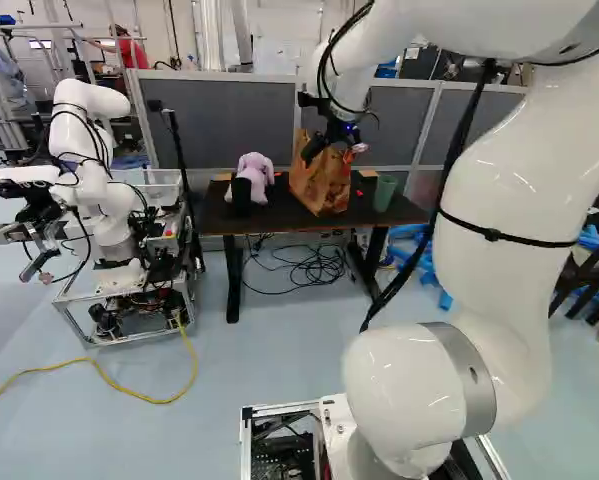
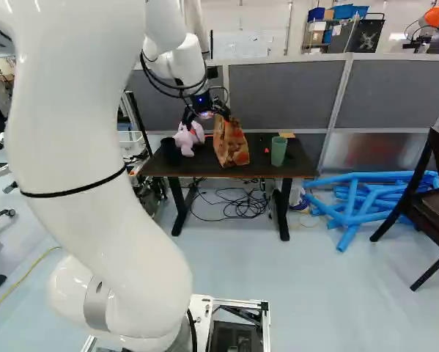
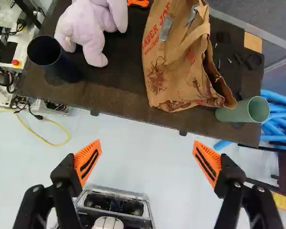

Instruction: Pick up the bag on the ground and place it on the table

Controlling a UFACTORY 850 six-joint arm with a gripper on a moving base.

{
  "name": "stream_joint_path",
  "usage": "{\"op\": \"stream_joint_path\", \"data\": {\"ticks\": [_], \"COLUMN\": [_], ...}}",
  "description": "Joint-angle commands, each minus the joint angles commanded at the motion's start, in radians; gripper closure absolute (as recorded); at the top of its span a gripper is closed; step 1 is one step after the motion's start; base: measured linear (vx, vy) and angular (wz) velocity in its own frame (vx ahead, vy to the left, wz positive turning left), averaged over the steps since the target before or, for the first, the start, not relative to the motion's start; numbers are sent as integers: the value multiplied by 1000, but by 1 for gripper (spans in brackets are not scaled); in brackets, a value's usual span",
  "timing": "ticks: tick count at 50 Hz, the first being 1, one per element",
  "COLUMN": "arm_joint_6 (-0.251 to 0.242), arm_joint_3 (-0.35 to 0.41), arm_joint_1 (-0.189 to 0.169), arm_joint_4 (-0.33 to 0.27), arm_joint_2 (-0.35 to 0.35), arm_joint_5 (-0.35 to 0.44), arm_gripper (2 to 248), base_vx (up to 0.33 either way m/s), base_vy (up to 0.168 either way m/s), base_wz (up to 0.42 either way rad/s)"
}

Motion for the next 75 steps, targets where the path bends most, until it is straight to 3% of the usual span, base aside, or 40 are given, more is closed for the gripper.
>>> {"op": "stream_joint_path", "data": {"ticks": [47, 75], "arm_joint_6": [130, 191], "arm_joint_3": [515, 753], "arm_joint_1": [12, 17], "arm_joint_4": [0, 0], "arm_joint_2": [205, 300], "arm_joint_5": [650, 951], "arm_gripper": [3, 3], "base_vx": [0, 0], "base_vy": [0, 0], "base_wz": [0, 0]}}
